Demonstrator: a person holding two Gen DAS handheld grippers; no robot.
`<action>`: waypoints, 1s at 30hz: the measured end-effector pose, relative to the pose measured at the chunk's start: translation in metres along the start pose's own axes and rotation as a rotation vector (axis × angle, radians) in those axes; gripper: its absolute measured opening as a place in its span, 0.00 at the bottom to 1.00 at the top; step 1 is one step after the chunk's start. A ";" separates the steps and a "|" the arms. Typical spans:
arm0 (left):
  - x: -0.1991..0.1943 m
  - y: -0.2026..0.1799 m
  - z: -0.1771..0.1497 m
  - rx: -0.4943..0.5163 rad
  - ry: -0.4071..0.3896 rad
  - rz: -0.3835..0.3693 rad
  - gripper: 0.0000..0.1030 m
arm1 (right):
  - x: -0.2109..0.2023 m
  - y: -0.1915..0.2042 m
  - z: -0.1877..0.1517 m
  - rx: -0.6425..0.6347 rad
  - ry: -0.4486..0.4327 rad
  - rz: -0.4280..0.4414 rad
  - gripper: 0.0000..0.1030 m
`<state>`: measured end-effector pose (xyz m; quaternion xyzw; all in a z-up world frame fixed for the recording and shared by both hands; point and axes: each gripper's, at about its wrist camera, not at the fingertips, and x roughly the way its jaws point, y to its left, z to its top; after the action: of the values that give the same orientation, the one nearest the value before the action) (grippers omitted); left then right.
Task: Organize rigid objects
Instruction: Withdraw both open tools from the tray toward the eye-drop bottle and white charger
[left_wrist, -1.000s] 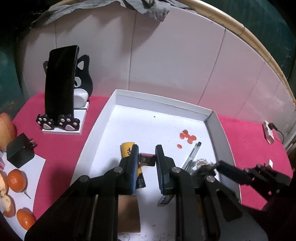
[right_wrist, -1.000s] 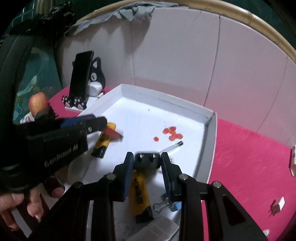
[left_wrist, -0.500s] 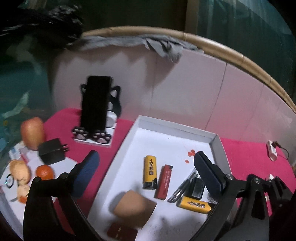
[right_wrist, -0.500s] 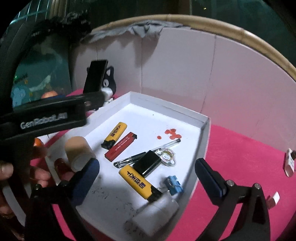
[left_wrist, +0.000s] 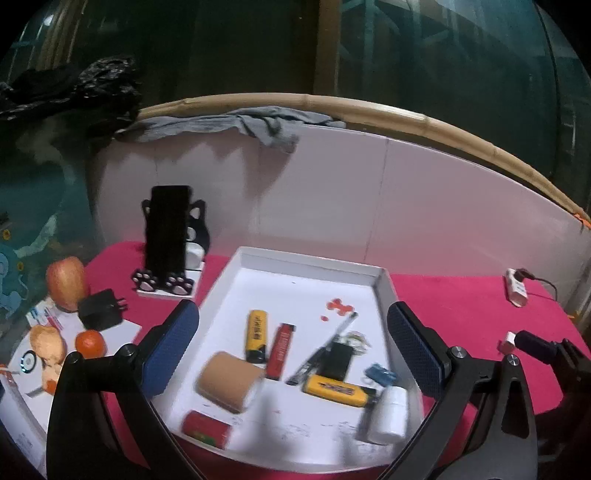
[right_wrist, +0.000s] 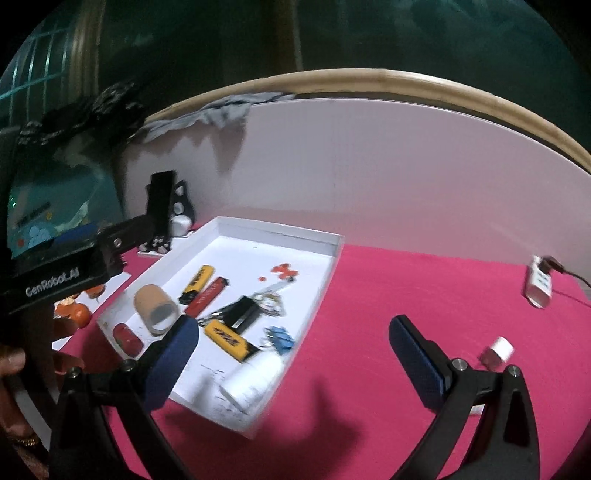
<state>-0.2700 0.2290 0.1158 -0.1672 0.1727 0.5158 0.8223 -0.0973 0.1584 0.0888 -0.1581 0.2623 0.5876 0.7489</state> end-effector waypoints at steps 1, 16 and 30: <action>-0.001 -0.004 -0.001 0.001 0.005 -0.008 1.00 | -0.004 -0.006 -0.001 0.015 -0.005 -0.005 1.00; -0.003 -0.081 -0.019 0.082 0.093 -0.171 1.00 | -0.050 -0.083 -0.032 0.184 -0.033 -0.132 1.00; 0.050 -0.209 -0.081 0.333 0.341 -0.462 1.00 | -0.081 -0.191 -0.087 0.441 -0.018 -0.312 1.00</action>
<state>-0.0693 0.1459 0.0418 -0.1494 0.3473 0.2450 0.8927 0.0544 -0.0029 0.0510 -0.0245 0.3496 0.3953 0.8491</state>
